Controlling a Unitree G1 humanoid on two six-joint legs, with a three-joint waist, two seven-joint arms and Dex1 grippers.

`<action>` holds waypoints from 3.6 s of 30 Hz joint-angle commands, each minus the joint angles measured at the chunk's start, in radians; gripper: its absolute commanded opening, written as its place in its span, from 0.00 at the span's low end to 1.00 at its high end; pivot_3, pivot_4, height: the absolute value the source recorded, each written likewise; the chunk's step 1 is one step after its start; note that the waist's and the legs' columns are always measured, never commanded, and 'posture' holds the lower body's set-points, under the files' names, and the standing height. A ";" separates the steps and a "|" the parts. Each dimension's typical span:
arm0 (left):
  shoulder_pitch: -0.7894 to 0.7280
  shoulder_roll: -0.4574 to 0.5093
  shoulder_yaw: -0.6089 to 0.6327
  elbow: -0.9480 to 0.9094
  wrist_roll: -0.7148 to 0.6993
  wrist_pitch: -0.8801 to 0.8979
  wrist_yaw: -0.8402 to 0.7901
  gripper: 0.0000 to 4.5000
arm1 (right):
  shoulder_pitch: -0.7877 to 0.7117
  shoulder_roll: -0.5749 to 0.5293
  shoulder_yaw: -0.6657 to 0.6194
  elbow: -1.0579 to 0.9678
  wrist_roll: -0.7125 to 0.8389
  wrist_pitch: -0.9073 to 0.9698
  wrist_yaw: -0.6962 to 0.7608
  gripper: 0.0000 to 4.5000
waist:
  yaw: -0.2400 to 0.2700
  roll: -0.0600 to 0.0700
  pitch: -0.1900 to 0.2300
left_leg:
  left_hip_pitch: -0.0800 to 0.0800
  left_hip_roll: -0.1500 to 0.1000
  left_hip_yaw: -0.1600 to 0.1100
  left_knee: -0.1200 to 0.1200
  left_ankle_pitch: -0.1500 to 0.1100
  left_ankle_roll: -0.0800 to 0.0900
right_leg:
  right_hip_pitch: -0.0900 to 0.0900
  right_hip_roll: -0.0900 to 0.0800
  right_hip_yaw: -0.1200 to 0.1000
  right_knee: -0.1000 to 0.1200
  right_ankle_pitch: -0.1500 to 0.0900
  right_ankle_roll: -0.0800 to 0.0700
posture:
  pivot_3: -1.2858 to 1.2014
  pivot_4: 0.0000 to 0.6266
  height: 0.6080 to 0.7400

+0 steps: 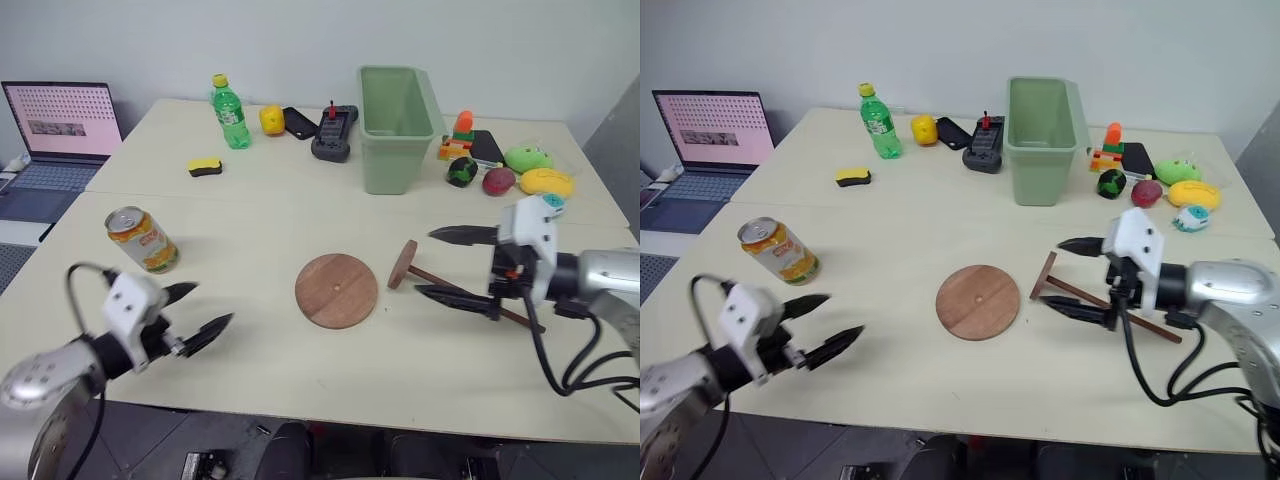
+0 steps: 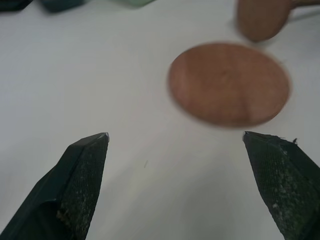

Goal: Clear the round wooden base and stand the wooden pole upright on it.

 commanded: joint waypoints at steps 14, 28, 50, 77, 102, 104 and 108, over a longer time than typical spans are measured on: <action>-0.497 -0.057 -0.472 0.052 0.038 0.035 -0.333 0.99 | -0.188 -0.045 0.311 0.024 -0.128 0.266 -0.176 1.00 | -0.037 0.001 0.001 | 0.001 0.001 0.003 0.000 -0.002 0.004 | -0.001 0.003 0.003 -0.002 0.000 0.000 | 0.52 0.24 1.00; -0.502 -0.182 -0.558 0.072 0.194 -0.027 -0.264 0.99 | -0.701 0.005 0.889 0.537 -0.402 0.308 0.169 1.00 | -0.036 0.001 0.001 | -0.009 0.000 0.002 0.002 -0.002 0.004 | -0.010 0.000 0.003 -0.002 0.000 0.000 | 0.52 0.24 1.00; -0.450 -0.250 -0.612 0.037 0.272 -0.021 -0.177 1.00 | -0.885 0.172 1.029 0.868 -0.619 0.269 0.489 0.20 | -0.037 0.001 0.001 | -0.009 0.000 0.002 0.003 -0.002 0.004 | -0.012 -0.002 0.003 0.001 0.000 0.000 | 0.52 0.24 1.00; -0.248 0.158 -0.211 0.170 0.239 -0.085 -0.323 1.00 | -0.482 0.811 0.216 0.148 -0.233 -0.032 -0.146 0.05 | -0.044 0.001 0.001 | -0.017 0.000 0.004 0.003 0.000 0.001 | -0.026 -0.001 0.003 0.012 0.000 0.000 | 0.52 0.24 1.00; -0.266 0.162 -0.251 0.163 0.277 -0.087 -0.331 1.00 | -0.335 0.857 0.456 0.405 -0.335 -0.421 -0.163 0.05 | -0.059 0.001 0.001 | -0.016 0.001 0.004 0.003 0.000 0.001 | -0.027 0.000 0.003 0.015 0.000 0.000 | 0.52 0.24 1.00; -0.270 0.162 -0.253 0.170 0.280 -0.090 -0.334 1.00 | -0.331 0.857 0.462 0.411 -0.337 -0.430 -0.164 0.05 | -0.060 0.001 0.001 | -0.016 0.001 0.004 0.003 0.000 0.001 | -0.027 0.000 0.004 0.015 0.000 0.000 | 0.52 0.24 1.00; -0.272 0.164 -0.253 0.179 0.282 -0.097 -0.339 1.00 | -0.319 0.857 0.476 0.412 -0.337 -0.438 -0.167 0.05 | -0.059 0.001 0.001 | -0.016 0.001 0.004 0.003 0.000 0.001 | -0.027 0.000 0.003 0.015 0.000 0.000 | 0.52 0.24 1.00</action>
